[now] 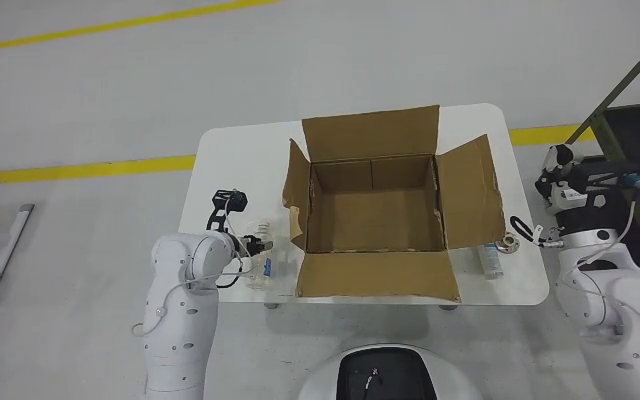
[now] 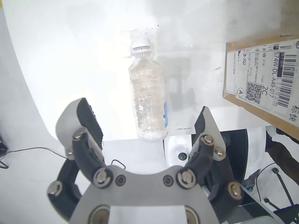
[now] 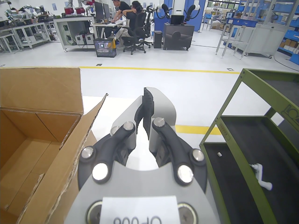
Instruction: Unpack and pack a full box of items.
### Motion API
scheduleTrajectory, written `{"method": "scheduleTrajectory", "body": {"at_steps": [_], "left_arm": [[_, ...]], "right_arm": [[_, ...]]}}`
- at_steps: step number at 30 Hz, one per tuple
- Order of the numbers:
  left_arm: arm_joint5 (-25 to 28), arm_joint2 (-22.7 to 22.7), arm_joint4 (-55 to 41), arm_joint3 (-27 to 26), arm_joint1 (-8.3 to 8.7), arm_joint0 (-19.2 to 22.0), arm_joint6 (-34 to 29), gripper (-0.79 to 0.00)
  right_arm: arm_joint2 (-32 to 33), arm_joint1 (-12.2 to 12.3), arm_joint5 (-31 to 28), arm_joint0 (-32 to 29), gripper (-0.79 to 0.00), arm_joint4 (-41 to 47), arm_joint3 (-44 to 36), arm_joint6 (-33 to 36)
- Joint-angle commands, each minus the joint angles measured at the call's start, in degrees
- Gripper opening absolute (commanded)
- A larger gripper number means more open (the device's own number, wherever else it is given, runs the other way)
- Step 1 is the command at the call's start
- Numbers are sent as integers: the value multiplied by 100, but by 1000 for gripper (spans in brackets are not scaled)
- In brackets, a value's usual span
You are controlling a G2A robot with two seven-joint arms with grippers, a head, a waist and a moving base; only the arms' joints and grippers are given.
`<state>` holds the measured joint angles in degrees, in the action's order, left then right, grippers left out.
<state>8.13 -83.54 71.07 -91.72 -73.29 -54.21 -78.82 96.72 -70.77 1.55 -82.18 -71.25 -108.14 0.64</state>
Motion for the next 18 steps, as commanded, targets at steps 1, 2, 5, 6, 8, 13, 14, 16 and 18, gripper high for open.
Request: {"method": "scheduleTrajectory", "body": {"at_steps": [1, 2, 5, 6, 8, 13, 14, 16, 18], "left_arm": [[1, 12, -9, 21, 1, -56, 120, 0], [28, 38, 12, 38, 6, -88, 152, 0], [105, 133, 115, 68, 22, -166, 134, 0], [119, 146, 118, 104, 27, -193, 110, 0], [148, 173, 118, 172, 37, -229, 105, 0], [123, 257, 76, 454, 46, -194, 139, 0], [113, 283, 99, 542, 47, -175, 183, 0], [111, 344, 147, 732, 48, -117, 269, 0], [66, 381, 125, 916, 45, -51, 323, 0]], "right_arm": [[0, 0, 0, 0, -785, 0, 0, 0], [0, 0, 0, 0, -785, 0, 0, 0], [0, 0, 0, 0, -785, 0, 0, 0], [0, 0, 0, 0, -785, 0, 0, 0], [0, 0, 0, 0, -785, 0, 0, 0], [0, 0, 0, 0, -785, 0, 0, 0], [0, 0, 0, 0, -785, 0, 0, 0], [0, 0, 0, 0, -785, 0, 0, 0], [0, 0, 0, 0, -785, 0, 0, 0]]}}
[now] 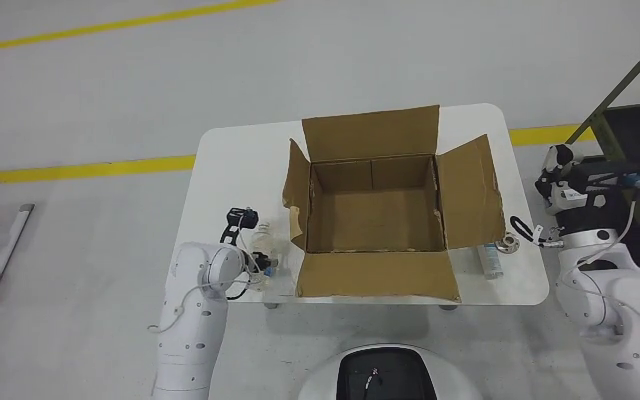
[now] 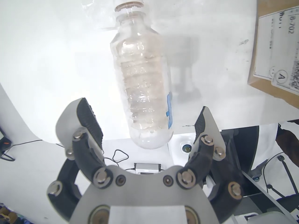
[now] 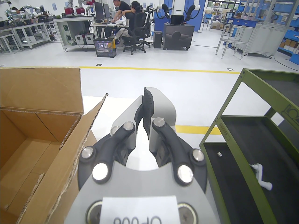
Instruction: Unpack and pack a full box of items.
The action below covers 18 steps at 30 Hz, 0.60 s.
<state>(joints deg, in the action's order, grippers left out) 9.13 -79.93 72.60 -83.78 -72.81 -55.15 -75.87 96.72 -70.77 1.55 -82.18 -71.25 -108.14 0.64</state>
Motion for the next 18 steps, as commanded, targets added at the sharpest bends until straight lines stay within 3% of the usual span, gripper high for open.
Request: {"method": "scheduleTrajectory", "body": {"at_steps": [1, 4, 7, 9, 12, 13, 14, 18], "left_arm": [[-58, 33, -71, 214, -6, 81, 30, 0], [-247, 59, -234, 515, -21, 228, -25, -3], [-212, 107, -221, 688, -16, 322, 32, -154], [-178, 133, -267, 764, -14, 341, 66, -400], [-144, 178, -248, 842, -5, 356, 94, -610], [-143, 190, -250, 854, -3, 360, 101, -733], [-139, 198, -254, 863, 0, 363, 106, -785], [-112, 214, -284, 856, 15, 349, 127, -785]], "right_arm": [[0, 0, 0, 0, -785, 0, 0, 0], [0, 0, 0, 0, -785, 0, 0, 0], [0, 0, 0, 0, -785, 0, 0, 0], [0, 0, 0, 0, -785, 0, 0, 0], [0, 0, 0, 0, -785, 0, 0, 0], [0, 0, 0, 0, -785, 0, 0, 0], [0, 0, 0, 0, -785, 0, 0, 0], [0, 0, 0, 0, -785, 0, 0, 0]]}}
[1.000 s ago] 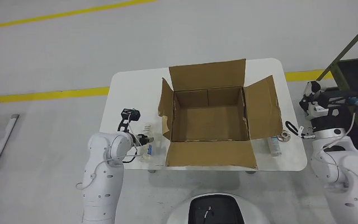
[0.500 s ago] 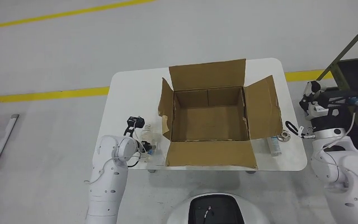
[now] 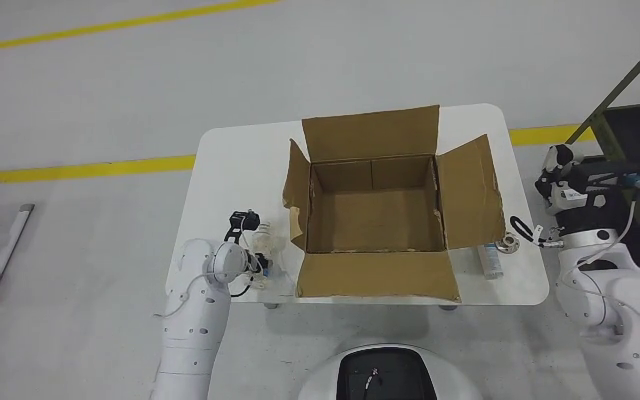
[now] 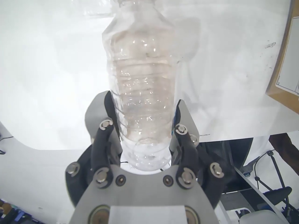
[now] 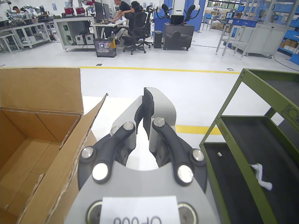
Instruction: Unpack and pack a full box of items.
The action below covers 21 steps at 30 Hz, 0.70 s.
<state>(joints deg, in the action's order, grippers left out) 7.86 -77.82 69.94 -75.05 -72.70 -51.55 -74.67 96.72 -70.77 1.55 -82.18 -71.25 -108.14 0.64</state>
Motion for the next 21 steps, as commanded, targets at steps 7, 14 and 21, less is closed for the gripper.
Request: {"method": "scheduleTrajectory", "body": {"at_steps": [7, 14, 21], "left_arm": [[26, -186, -291, -295, 57, -99, -34, -785], [-83, -605, -523, -1170, 148, -234, -141, -785], [-295, -1095, -1175, -2574, 217, -180, -261, -785]], "right_arm": [[0, 0, 0, 0, -785, 0, 0, 0], [0, 0, 0, 0, -785, 0, 0, 0], [0, 0, 0, 0, -785, 0, 0, 0]]}}
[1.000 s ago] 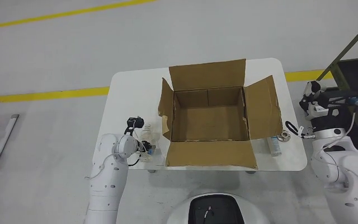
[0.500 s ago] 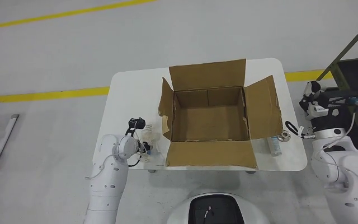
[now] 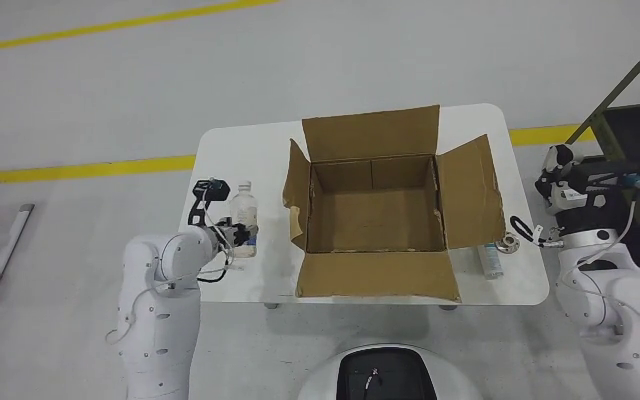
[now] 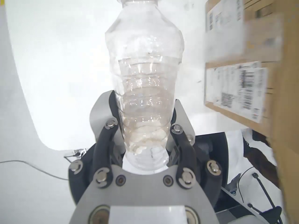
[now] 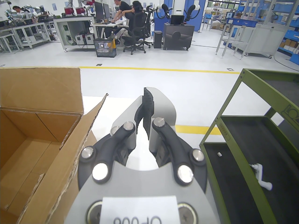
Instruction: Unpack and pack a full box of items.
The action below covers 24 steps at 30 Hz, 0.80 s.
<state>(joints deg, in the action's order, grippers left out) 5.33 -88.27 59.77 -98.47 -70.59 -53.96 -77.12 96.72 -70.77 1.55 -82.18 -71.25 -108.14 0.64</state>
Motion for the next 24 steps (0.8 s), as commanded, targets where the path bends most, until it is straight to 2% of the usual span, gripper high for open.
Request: {"method": "scheduleTrajectory", "body": {"at_steps": [1, 4, 7, 12, 15, 24], "left_arm": [[-63, -67, -296, -420, 7, 150, 0, -785], [-177, -12, -657, -735, 7, 424, -63, -785], [-295, 160, -1100, -784, -8, 766, -122, -785], [-279, 616, -1316, -791, -24, 1192, -45, -785], [-302, 914, -1325, -789, -39, 1281, 104, -785], [-310, 938, -1334, -787, -40, 1288, 107, -785]], "right_arm": [[0, 0, 0, 0, -785, 0, 0, 0], [0, 0, 0, 0, -785, 0, 0, 0], [0, 0, 0, 0, -785, 0, 0, 0], [0, 0, 0, 0, -785, 0, 0, 0], [0, 0, 0, 0, -785, 0, 0, 0], [0, 0, 0, 0, -785, 0, 0, 0]]}}
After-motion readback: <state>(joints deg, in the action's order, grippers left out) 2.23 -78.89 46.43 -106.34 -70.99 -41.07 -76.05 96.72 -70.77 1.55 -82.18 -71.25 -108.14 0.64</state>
